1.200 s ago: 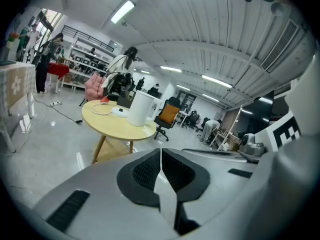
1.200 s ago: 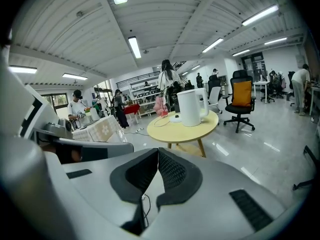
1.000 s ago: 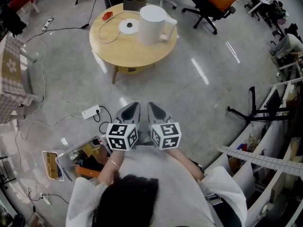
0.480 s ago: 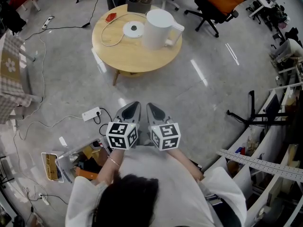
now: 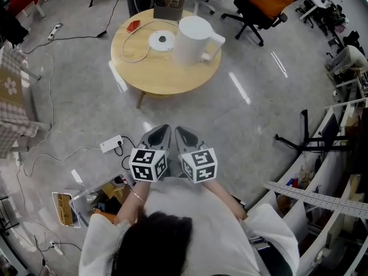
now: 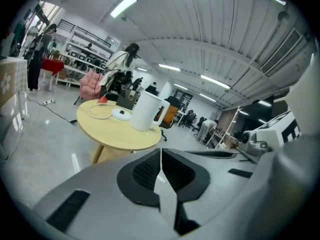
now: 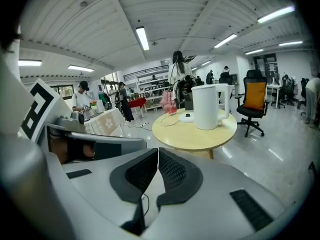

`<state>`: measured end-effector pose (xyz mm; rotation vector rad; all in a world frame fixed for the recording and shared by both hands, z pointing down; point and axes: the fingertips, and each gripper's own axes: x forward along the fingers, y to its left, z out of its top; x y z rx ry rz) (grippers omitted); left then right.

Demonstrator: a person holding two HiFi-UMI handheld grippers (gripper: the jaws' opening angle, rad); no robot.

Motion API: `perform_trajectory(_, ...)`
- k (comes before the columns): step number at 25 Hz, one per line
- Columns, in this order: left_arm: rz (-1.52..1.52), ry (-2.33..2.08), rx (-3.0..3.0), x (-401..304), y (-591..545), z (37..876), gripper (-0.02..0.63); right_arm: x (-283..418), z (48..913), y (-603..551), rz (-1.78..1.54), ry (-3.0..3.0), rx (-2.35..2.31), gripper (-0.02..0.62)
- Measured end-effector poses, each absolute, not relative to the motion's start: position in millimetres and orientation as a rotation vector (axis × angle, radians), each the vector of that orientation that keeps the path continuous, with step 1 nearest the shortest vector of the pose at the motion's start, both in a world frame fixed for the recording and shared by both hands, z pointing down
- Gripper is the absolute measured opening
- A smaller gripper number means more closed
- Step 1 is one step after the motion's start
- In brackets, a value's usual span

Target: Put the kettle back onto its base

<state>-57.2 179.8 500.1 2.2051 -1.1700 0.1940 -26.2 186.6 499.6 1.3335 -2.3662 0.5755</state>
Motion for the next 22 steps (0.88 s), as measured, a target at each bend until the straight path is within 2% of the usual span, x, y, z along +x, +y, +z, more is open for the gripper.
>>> perform_trajectory(22, 0.201, -1.115, 2.326, -80, 149, 479, 0.032, -41, 479, 144, 0.603, -2.376, 1.495, 0.026)
